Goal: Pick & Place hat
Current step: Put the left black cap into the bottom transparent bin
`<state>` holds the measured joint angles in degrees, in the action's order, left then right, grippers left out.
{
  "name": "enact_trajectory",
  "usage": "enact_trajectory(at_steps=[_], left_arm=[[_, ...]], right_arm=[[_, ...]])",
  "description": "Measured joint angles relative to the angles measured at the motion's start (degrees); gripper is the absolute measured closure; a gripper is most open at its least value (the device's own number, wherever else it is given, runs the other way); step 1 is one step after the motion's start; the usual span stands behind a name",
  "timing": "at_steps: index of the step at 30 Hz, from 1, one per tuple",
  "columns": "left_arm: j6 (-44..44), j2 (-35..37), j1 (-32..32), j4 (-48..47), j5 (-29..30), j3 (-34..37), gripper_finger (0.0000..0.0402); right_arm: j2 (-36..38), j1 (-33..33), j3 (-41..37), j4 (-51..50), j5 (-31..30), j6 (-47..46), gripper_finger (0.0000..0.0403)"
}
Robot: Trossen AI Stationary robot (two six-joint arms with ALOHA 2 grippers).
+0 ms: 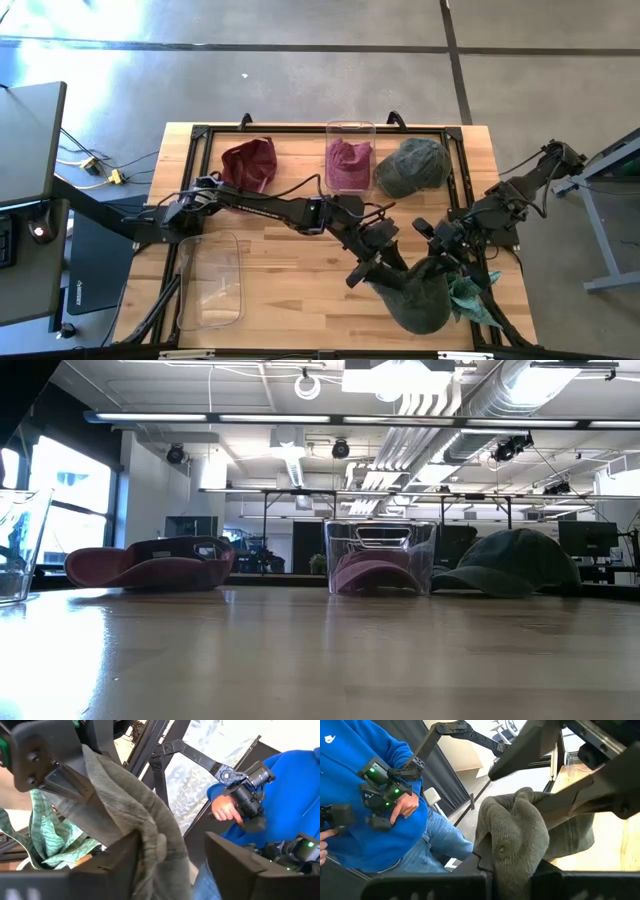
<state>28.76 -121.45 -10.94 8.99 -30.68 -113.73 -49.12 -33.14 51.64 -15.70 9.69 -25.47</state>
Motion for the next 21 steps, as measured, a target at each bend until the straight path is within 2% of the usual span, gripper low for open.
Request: enact_trajectory(at_steps=[2, 5, 8, 12, 17, 21], left_arm=[[0.26, 0.00, 0.00, 0.28, 0.02, 0.00, 0.0148], [0.35, 0.00, 0.00, 0.31, 1.09, 0.00, 0.0125], [0.16, 0.00, 0.02, -0.16, 4.10, 0.00, 0.0122], [-1.64, 0.02, 0.02, -5.28, 10.32, 0.00, 0.0126], [-1.48, 0.02, 0.02, -5.65, 9.90, 0.00, 0.0127], [-1.47, 0.02, 0.02, -5.19, 6.61, 0.00, 0.0127]], right_arm=[[0.00, 0.01, 0.00, -0.05, -0.02, 0.15, 0.0399], [0.00, 0.00, 0.04, -0.45, -0.71, 0.33, 0.0398], [0.00, 0.01, 0.04, -1.29, -1.83, 0.41, 0.0395], [0.00, 0.01, 0.04, -1.42, -1.75, 0.44, 0.0400], [0.00, 0.01, 0.04, -1.40, -1.77, 0.46, 0.0396], [0.00, 0.01, 0.04, -1.66, -2.46, 1.56, 0.0400]])
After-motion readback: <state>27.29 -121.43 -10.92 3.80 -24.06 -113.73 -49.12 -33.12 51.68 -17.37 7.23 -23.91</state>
